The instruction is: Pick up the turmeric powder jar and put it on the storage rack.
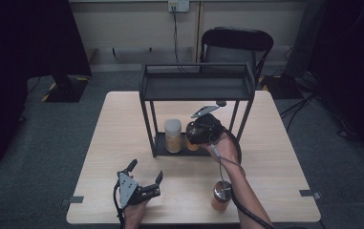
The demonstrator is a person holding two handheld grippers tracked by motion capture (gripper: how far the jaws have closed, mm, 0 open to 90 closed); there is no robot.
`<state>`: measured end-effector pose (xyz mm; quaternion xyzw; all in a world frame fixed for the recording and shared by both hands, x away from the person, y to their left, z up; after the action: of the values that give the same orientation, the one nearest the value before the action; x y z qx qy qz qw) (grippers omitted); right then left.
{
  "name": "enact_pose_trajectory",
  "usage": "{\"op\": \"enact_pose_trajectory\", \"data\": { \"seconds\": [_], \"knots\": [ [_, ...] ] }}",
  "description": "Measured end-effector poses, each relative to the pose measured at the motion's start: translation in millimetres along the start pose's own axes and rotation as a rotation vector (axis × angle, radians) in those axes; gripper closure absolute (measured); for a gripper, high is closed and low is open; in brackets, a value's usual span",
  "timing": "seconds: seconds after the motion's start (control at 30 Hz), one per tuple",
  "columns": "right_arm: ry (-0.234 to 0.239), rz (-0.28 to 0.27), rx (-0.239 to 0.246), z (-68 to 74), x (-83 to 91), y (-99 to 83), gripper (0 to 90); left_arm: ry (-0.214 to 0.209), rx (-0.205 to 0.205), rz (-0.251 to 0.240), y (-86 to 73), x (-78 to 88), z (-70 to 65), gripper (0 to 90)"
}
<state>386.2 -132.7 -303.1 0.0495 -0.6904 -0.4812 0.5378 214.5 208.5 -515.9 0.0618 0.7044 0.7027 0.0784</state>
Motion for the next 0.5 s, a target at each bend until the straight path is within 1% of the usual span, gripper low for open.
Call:
{"op": "enact_pose_trajectory", "data": {
  "seconds": [0.17,0.2,0.3,0.4,0.47,0.5],
  "knots": [
    [0.003,0.004,-0.011,-3.7,-4.3,-1.1,34.5,0.000,0.000,0.000,0.0,0.0,0.0,0.3],
    [0.009,0.008,-0.021,-6.2,-7.3,-1.8,34.4,0.000,0.000,0.000,0.0,0.0,0.0,0.3],
    [0.009,0.018,-0.027,-7.3,-11.8,-1.7,34.4,0.000,0.001,-0.001,-0.1,0.0,0.0,0.3],
    [0.012,0.033,-0.027,-8.3,-15.8,0.1,34.4,0.000,0.001,-0.001,-0.1,0.0,0.0,0.3],
    [0.001,0.046,-0.024,-8.2,-18.8,1.2,34.4,0.000,0.001,0.000,-0.1,0.0,0.0,0.3],
    [0.005,0.049,-0.027,-8.9,-20.4,1.3,34.4,-0.001,0.001,0.000,-0.1,0.0,0.1,0.3]
  ]
}}
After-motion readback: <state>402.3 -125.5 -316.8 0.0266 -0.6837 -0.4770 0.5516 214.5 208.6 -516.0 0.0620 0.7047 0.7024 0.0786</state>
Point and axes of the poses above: each handheld gripper's, and its own axes: x roughly backward along the jaws, y roughly out of its top, z roughly to its left, the point moved 4 cm from there along -x, roughly forward along the jaws, and after that the axes turned 14 degrees about y, right-handed, at the moved point
